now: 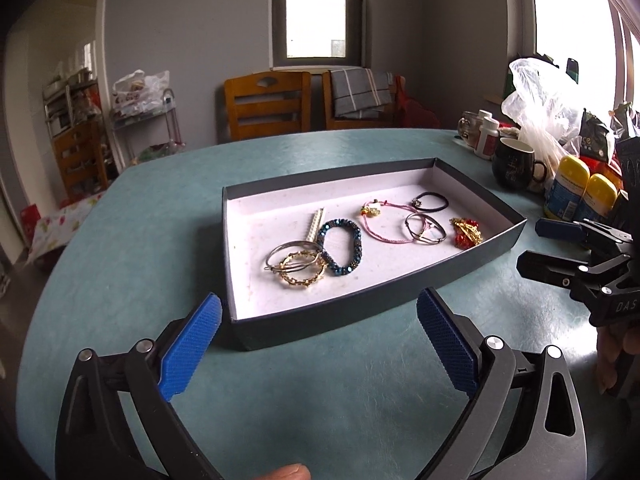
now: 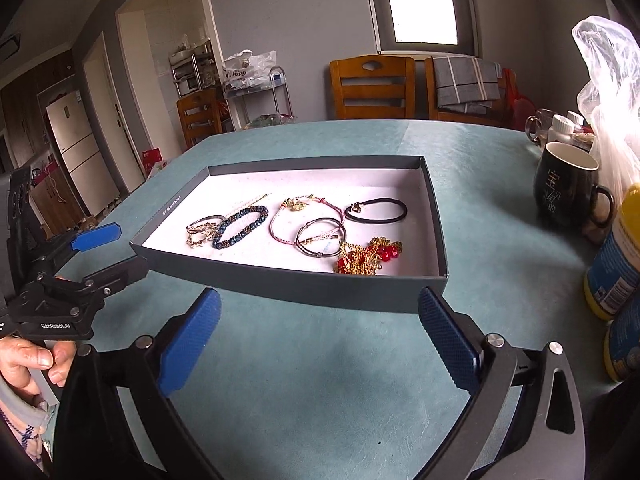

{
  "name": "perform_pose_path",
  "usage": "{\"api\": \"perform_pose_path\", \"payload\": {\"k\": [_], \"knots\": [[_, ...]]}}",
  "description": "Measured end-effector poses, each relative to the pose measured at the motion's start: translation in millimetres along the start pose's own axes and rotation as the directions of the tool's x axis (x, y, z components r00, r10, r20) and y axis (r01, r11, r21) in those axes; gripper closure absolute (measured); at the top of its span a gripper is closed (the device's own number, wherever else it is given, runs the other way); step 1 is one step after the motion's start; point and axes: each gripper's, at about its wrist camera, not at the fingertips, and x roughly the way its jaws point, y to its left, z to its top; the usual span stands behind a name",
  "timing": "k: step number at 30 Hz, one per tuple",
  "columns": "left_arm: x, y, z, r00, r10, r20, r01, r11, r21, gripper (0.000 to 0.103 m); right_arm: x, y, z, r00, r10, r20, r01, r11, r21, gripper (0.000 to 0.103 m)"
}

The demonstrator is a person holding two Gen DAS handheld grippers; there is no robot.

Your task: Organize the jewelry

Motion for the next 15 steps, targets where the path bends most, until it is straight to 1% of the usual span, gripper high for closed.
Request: {"api": "perform_pose_path", "payload": {"k": [1,3,7,11,15], "knots": [[0,1,1,1.0,-0.008,0.005,0.008,1.0,-0.008,0.003,2,-1,1,1.0,-0.001,-0.005,0.001,1.0,0.006,0.006],[3,4,4,1.0,-0.011,0.017,0.012,0.999,-0.033,0.003,3,-2,4,1.0,0.006,0.012,-0.007,1.0,0.015,0.006],[14,11,18,0.999,-0.011,0.045,0.015,0.996,-0.083,0.003,14,-3,16,0.999,-0.017,0.036,0.017,1.0,0.01,0.006],[24,15,25,0.998,0.002,0.056,0.004,0.994,-0.108,0.003,32,-3,27,1.0,-0.022,0.009,0.022,1.0,0.0,0.006],[25,13,23,0.999,0.016,0.049,-0.012,0.996,-0.089,0.003,43,1,29,0.999,-0.028,-0.033,0.027,0.999,-0.019,0.006]]}}
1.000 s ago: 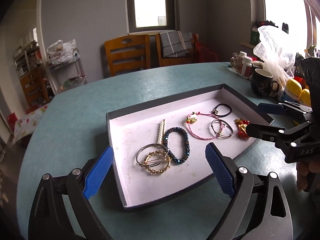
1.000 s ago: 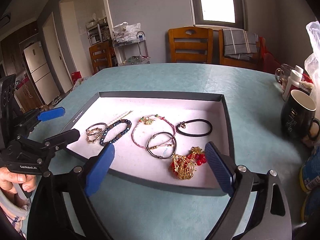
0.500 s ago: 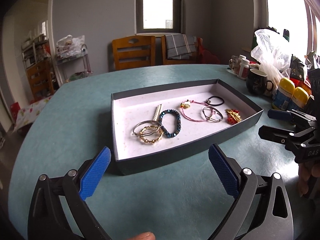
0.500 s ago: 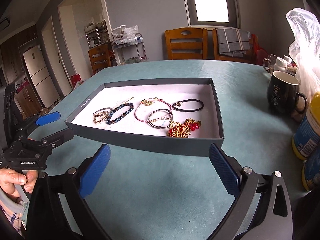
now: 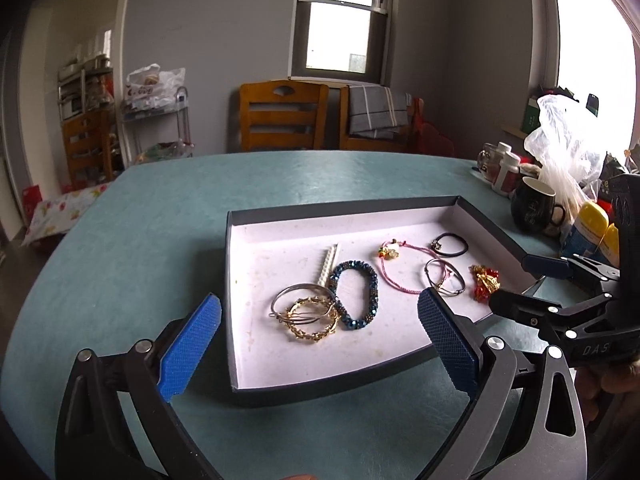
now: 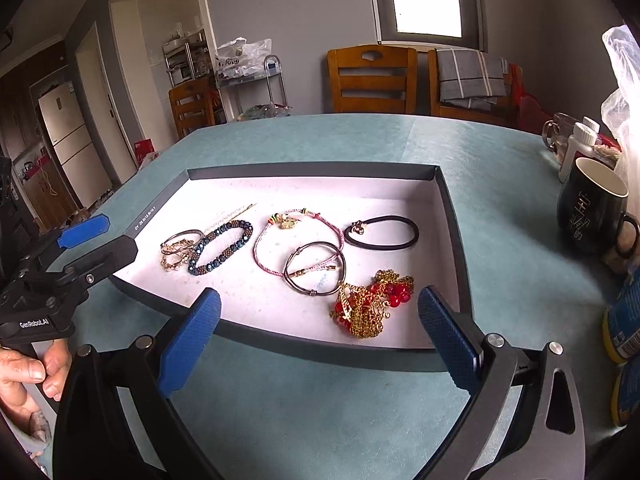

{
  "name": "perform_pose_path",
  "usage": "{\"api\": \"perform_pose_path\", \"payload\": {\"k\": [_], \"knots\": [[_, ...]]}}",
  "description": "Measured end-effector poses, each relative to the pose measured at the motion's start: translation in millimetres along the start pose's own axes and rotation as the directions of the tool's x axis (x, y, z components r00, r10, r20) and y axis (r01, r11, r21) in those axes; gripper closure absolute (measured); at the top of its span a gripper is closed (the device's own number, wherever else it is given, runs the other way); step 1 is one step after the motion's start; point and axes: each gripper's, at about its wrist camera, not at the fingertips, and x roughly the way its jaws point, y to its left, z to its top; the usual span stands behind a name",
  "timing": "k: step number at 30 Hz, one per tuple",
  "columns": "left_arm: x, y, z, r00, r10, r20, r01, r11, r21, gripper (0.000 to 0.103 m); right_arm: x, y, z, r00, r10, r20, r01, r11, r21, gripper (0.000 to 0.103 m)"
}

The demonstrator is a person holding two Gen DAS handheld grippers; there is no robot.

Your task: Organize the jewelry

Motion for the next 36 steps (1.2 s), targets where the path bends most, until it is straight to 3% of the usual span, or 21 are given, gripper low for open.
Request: {"api": "perform_pose_path", "payload": {"k": [11,18,36], "knots": [[1,1,-1,1.0,0.006,-0.013,-0.006,1.0,0.0,0.003,1,4,-1,1.0,-0.028,0.001,0.028,0.999,-0.019,0.006],[11,7,-1,0.997,0.008,-0.07,-0.01,1.0,-0.027,0.003,1,3,-1,0.999,-0.035,-0.006,0.035,0.999,-0.013,0.006],[12,6,-2,0.997,0.021,-0.078,-0.023,1.0,-0.02,0.003,3,2,-1,0.999,-0.036,-0.012,0.036,0.999,-0.01,0.006]]}}
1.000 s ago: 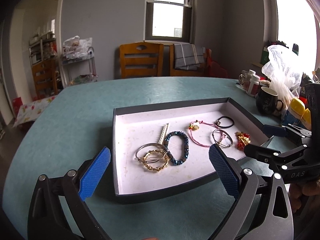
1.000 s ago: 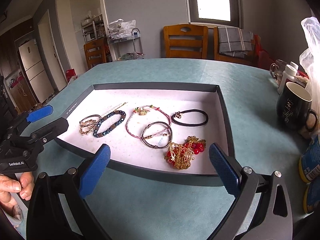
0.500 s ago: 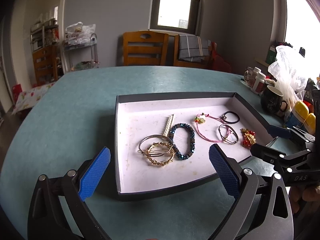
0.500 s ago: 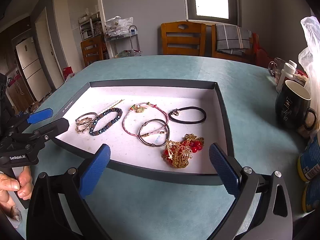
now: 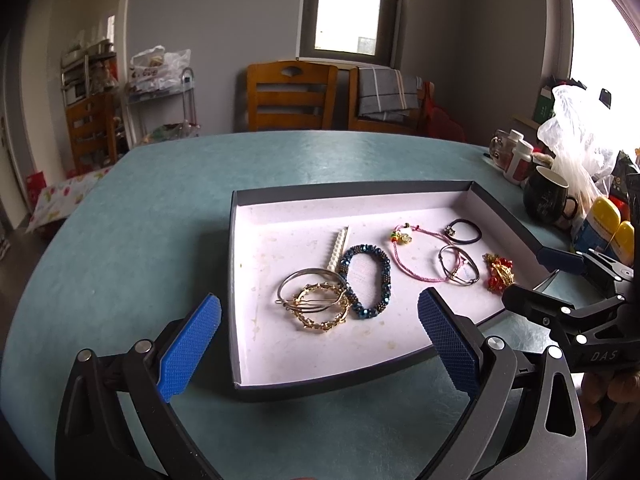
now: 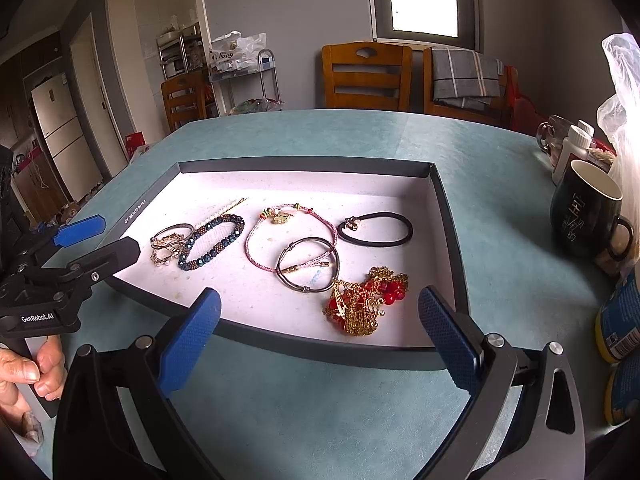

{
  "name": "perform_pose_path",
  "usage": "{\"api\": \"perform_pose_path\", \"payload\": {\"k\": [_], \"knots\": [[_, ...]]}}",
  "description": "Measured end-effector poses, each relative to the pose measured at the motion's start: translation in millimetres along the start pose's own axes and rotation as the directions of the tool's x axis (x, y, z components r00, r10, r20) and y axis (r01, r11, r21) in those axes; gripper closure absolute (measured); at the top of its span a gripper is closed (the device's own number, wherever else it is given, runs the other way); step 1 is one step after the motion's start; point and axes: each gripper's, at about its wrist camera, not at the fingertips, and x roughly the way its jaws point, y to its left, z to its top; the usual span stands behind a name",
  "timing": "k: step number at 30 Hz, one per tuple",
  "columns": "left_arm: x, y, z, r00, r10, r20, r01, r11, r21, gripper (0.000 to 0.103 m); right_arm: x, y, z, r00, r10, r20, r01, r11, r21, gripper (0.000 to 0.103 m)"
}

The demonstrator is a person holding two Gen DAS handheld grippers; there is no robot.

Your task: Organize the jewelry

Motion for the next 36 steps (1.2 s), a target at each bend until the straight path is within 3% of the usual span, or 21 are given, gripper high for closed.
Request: {"api": "perform_pose_path", "payload": {"k": [36], "knots": [[-2.5,0.2,1.7,1.0,0.009,0.013,-0.009,1.0,0.011,0.003,1.3,1.2,-0.8,1.0,-0.005,0.001,0.005,1.0,-0.004,0.005]]}}
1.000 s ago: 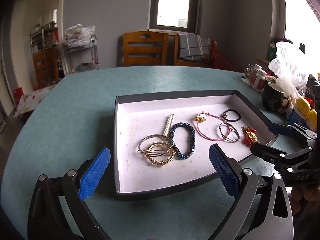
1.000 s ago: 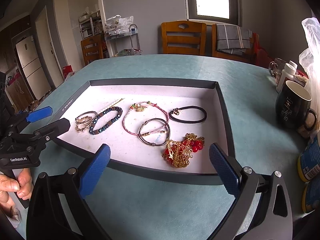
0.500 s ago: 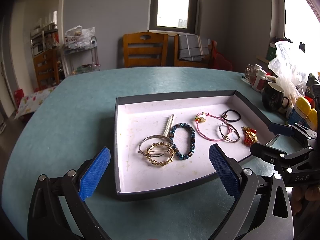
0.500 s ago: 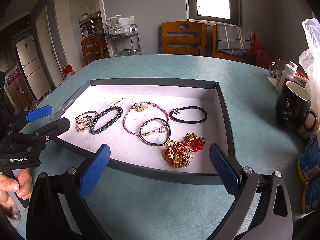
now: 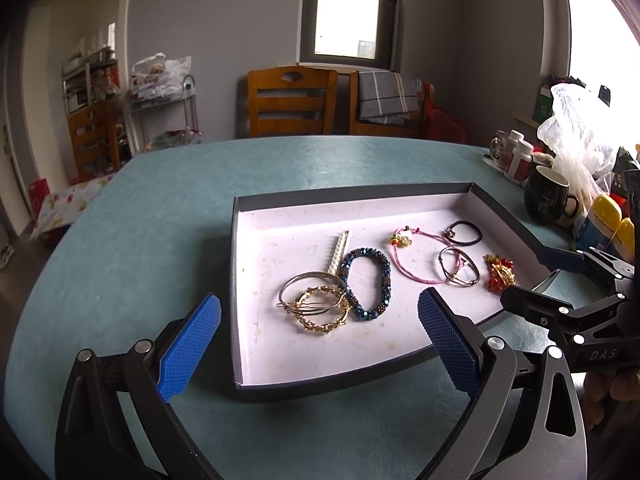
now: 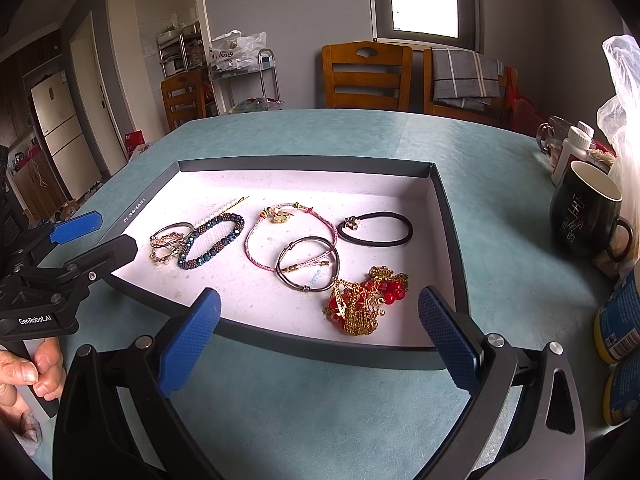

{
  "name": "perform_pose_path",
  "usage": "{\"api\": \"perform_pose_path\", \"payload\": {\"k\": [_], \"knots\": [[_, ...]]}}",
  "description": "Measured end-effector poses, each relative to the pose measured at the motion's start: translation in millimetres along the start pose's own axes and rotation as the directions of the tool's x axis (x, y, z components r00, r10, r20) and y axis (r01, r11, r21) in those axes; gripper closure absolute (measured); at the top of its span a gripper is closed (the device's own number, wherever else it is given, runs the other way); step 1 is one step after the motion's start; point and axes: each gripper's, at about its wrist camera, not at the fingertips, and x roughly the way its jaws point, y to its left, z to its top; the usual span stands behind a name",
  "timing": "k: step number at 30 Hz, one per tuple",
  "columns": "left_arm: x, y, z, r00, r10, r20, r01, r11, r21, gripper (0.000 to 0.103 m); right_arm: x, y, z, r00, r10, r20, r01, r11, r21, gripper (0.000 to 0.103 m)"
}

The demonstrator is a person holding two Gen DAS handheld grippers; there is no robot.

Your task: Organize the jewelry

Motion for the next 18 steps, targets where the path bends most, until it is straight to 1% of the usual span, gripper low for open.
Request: {"api": "perform_pose_path", "payload": {"k": [18], "knots": [[-0.6,0.2,-0.9,1.0,0.002,0.002,-0.002,1.0,0.007,0.002,-0.3,0.1,0.2,1.0,0.0,0.0,0.0,1.0,-0.001,0.005]]}}
